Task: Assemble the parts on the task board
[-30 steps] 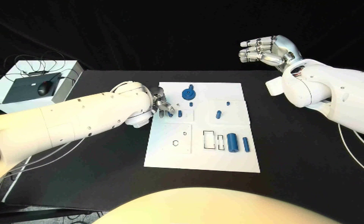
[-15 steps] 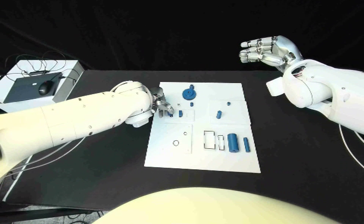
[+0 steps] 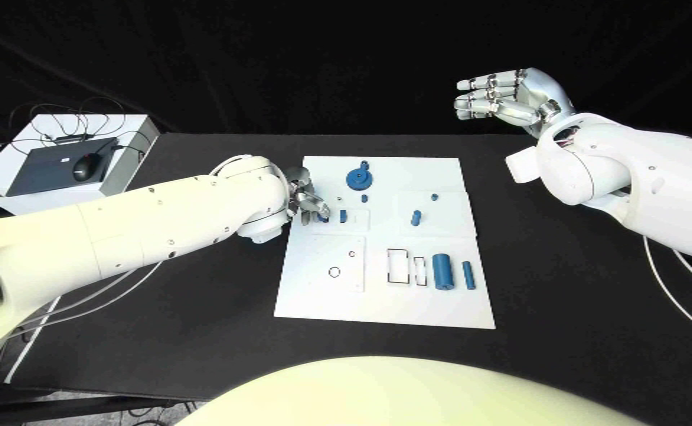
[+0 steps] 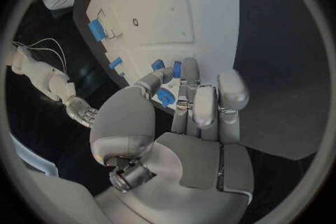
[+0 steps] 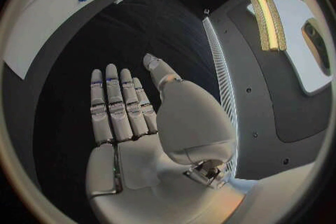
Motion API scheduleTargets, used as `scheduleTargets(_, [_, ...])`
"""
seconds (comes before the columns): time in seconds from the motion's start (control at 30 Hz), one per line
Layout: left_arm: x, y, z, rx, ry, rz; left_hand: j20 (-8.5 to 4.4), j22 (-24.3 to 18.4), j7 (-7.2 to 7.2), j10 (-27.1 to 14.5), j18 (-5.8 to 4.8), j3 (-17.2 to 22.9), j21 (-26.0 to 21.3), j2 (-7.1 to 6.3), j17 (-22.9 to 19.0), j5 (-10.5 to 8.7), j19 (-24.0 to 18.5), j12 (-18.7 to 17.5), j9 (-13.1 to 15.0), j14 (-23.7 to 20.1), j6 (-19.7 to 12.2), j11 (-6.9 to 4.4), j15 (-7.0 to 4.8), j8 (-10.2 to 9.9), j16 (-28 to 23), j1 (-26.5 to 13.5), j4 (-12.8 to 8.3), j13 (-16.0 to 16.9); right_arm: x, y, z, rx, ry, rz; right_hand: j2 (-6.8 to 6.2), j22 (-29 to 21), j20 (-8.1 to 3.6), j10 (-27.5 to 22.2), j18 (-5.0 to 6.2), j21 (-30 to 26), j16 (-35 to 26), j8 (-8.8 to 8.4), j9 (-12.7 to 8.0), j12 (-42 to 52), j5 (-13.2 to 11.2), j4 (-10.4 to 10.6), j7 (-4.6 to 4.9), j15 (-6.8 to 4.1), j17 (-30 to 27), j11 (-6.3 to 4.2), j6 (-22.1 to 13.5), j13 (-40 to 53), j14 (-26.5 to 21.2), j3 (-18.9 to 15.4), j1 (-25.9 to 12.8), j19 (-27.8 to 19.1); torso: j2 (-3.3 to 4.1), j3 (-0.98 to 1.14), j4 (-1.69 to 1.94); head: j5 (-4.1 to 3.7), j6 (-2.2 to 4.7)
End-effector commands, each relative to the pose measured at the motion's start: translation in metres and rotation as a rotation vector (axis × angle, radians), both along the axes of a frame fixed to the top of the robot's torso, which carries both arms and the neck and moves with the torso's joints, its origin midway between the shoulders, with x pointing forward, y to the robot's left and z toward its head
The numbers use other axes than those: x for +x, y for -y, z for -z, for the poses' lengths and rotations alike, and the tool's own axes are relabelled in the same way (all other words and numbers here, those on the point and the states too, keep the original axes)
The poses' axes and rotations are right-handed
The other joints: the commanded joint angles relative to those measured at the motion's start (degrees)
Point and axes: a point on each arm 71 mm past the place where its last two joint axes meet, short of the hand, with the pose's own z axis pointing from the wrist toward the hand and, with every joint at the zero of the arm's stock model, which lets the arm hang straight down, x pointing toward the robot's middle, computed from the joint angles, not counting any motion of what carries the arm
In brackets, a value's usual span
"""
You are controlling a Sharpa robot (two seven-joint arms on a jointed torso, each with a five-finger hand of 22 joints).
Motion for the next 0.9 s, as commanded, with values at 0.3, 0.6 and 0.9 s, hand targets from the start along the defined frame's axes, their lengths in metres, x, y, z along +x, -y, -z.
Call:
scheduleTargets(0.3, [-0.0035,0.0025,0.0022,-0.005,-0.011,0.019,-0.07,5.66,-0.27,1.82,0.08,9.82,0.27,0.09,-0.06,0.03,0.07,0.14,0.04,0.11,0.43,-1.73,-0.39,0.26,0.21,0.7,-9.49,0.11,0.0001,-0.0023,-0.0002,0.002,0.003,-0.015,0.53,-0.08,-0.04,-0.44,0.24,0.11,-0.19,-0.17,0.01,0.28,0.31,-0.08,-0.06,-0.01,-0.07,-0.02,0.28,0.04,-0.48,-0.39,0.14,-0.39,0.04,-0.02,-0.02,0.0,0.0])
scheduleTargets(0.6, [-0.0021,0.0024,0.0036,-0.002,-0.015,0.017,-0.07,5.64,-0.29,1.88,0.11,9.64,0.27,0.03,-0.05,0.01,0.05,0.14,0.03,0.11,0.42,-1.74,-0.39,0.3,0.23,0.67,-9.47,0.1,-0.0001,-0.003,-0.0002,0.002,0.002,-0.017,0.61,-0.08,-0.01,-0.49,0.27,0.11,-0.19,-0.16,0.02,0.32,0.29,-0.09,-0.07,-0.01,-0.07,-0.02,0.39,0.04,-0.49,-0.51,0.23,-0.41,0.01,0.04,-0.01,0.01,0.0])
scheduleTargets(0.9, [0.0002,0.005,0.006,-0.003,-0.03,0.015,0.1,5.59,-0.54,2.09,0.09,6.65,0.31,0.97,0.16,-0.56,0.03,0.24,0.21,0.17,0.28,-1.77,-0.27,0.6,0.45,0.57,-9.4,0.38,-0.0002,-0.0035,-0.0002,0.003,0.002,-0.019,0.61,-0.08,-0.01,-0.49,0.27,0.11,-0.19,-0.16,0.02,0.32,0.29,-0.09,-0.07,-0.01,-0.07,-0.02,0.39,0.04,-0.49,-0.51,0.23,-0.41,0.04,0.02,-0.04,-0.09,0.0])
